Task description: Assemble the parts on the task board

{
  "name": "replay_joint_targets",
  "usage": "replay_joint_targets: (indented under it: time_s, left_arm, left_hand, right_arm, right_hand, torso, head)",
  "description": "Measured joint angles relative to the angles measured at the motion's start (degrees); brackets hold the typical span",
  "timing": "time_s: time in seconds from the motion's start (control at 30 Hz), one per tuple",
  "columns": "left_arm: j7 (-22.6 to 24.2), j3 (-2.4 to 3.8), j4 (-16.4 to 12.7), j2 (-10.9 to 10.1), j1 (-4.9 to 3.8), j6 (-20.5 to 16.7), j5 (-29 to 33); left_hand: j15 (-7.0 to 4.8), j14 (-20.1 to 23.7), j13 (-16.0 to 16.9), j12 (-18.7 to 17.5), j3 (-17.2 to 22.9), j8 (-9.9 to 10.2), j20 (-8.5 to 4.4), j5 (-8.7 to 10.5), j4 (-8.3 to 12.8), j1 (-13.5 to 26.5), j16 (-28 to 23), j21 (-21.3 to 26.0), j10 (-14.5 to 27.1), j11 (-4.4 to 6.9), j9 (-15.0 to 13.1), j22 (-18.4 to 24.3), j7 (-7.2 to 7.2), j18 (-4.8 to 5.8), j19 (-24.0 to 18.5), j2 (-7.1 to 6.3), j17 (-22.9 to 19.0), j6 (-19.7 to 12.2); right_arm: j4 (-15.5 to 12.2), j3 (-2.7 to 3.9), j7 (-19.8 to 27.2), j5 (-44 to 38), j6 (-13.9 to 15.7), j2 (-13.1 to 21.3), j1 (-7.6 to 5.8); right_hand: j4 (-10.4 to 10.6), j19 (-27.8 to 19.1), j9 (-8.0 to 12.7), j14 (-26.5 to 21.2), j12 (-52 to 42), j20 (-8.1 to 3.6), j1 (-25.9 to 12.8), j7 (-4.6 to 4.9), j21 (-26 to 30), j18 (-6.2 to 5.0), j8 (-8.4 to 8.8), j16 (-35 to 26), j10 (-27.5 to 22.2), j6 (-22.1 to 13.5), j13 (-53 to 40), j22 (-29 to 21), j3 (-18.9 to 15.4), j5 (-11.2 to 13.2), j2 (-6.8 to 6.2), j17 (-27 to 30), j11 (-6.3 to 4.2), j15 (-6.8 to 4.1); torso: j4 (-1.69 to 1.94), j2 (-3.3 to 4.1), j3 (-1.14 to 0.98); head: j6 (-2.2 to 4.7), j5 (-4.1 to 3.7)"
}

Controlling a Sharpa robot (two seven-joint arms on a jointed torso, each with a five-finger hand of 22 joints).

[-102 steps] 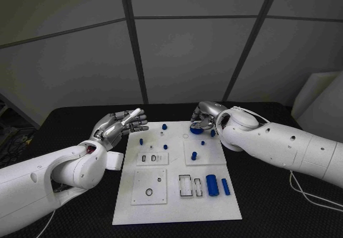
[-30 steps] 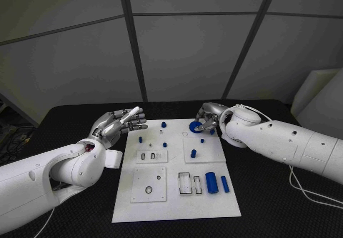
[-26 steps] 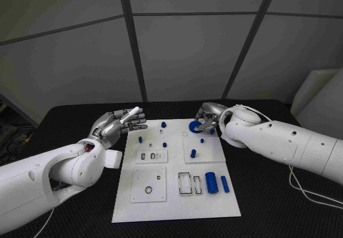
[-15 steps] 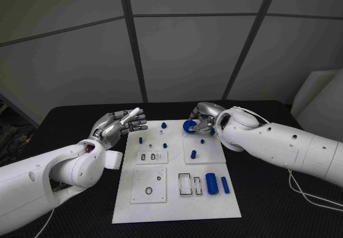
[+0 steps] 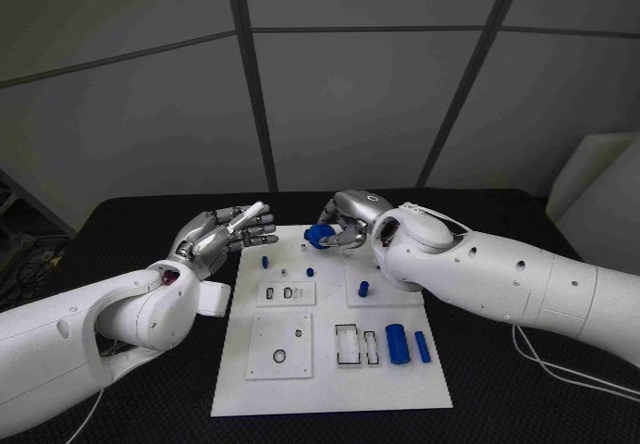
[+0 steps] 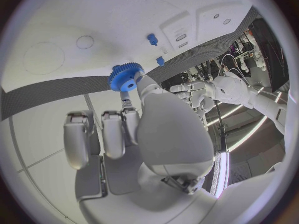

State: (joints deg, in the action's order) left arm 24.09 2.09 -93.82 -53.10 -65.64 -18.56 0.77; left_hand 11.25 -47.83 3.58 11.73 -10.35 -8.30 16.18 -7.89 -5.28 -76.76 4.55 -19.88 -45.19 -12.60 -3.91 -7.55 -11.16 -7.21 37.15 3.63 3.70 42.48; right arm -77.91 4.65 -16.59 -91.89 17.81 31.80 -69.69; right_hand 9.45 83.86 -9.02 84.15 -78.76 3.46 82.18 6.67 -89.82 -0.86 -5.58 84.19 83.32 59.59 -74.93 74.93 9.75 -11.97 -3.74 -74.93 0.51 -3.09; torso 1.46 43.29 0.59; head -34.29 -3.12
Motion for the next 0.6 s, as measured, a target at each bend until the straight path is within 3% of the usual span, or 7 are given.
replay_joint_targets:
  time_s: [0.07, 0.17, 0.33, 0.6]
  left_arm:
    - [0.0, 0.0, 0.0, 0.0, 0.0, 0.0, 0.0]
    - [0.0, 0.0, 0.0, -0.1, 0.0, 0.0, 0.0]
    - [0.0, 0.0, 0.1, -0.1, 0.0, 0.0, 0.0]
    - [0.0, 0.0, 0.0, -0.1, 0.0, 0.0, 0.0]
  left_hand:
    - [-0.2, 0.2, 0.0, 0.0, 0.0, 0.2, 0.0, 0.0, 0.0, 0.0, 0.0, 0.0, 0.0, 0.0, 0.0, 0.1, 0.0, -0.01, 0.0, 0.0, 0.0, 0.0]
    - [-0.2, 0.2, 0.0, 0.0, 0.0, 0.2, 0.0, 0.0, 0.0, 0.0, 0.0, 0.0, 0.0, 0.0, 0.0, 0.1, 0.0, -0.01, 0.0, 0.0, 0.0, 0.0]
    - [-0.2, 0.2, 0.0, 0.0, 0.0, 0.2, 0.0, 0.0, 0.0, 0.0, 0.0, 0.0, 0.0, 0.0, 0.0, 0.1, 0.0, -0.01, 0.0, 0.0, 0.0, 0.0]
    - [-0.2, 0.2, 0.0, 0.0, 0.0, 0.2, 0.0, 0.0, 0.0, 0.0, 0.0, 0.0, 0.0, 0.0, 0.0, 0.1, 0.0, 0.0, 0.0, 0.0, 0.0, 0.0]
  right_arm:
    - [0.4, -0.77, -0.2, -0.7, 0.2, -1.0, 0.02]
    - [1.3, -1.33, -0.5, -1.5, 0.3, -2.3, 0.11]
    - [2.7, -2.04, -0.8, -2.4, 0.4, -4.2, 0.12]
    - [5.1, -2.65, -1.2, -3.5, 0.1, -6.2, 0.12]
  right_hand:
    - [0.0, 0.0, 0.0, 0.0, 0.0, 0.0, 0.0, 0.0, 0.0, 0.0, 0.0, 0.0, 0.0, 0.0, 0.0, 0.0, 0.0, 0.0, 0.0, 0.0, 0.0, 0.0]
    - [0.0, 0.0, 0.0, 0.0, 0.0, 0.0, 0.0, 0.0, 0.0, 0.0, 0.0, 0.0, 0.0, 0.0, 0.0, 0.0, 0.0, 0.0, -0.01, 0.0, 0.0, 0.0]
    - [-0.3, 0.0, 0.0, 0.0, 0.0, 0.0, 0.0, 0.0, 0.0, 0.0, 0.01, 0.0, 0.0, 0.0, 0.0, 0.0, 0.0, -0.3, -0.01, 0.0, 0.0, 0.0]
    - [-0.3, 0.0, 0.0, 0.0, 0.0, 0.0, 0.0, 0.0, 0.0, 0.0, 0.07, 0.0, 0.0, 0.0, 0.0, 0.0, 0.0, -0.3, -0.02, 0.0, 0.0, 0.0]
  torso:
    - [0.0, 0.01, 0.0]
    - [-0.02, 0.02, 0.0]
    - [-0.03, 0.02, -0.01]
    - [-0.03, 0.02, -0.03]
  head:
    - [-0.03, 0.1]
    - [-0.1, 0.16]
    - [-0.11, 0.32]
    - [-0.11, 0.53]
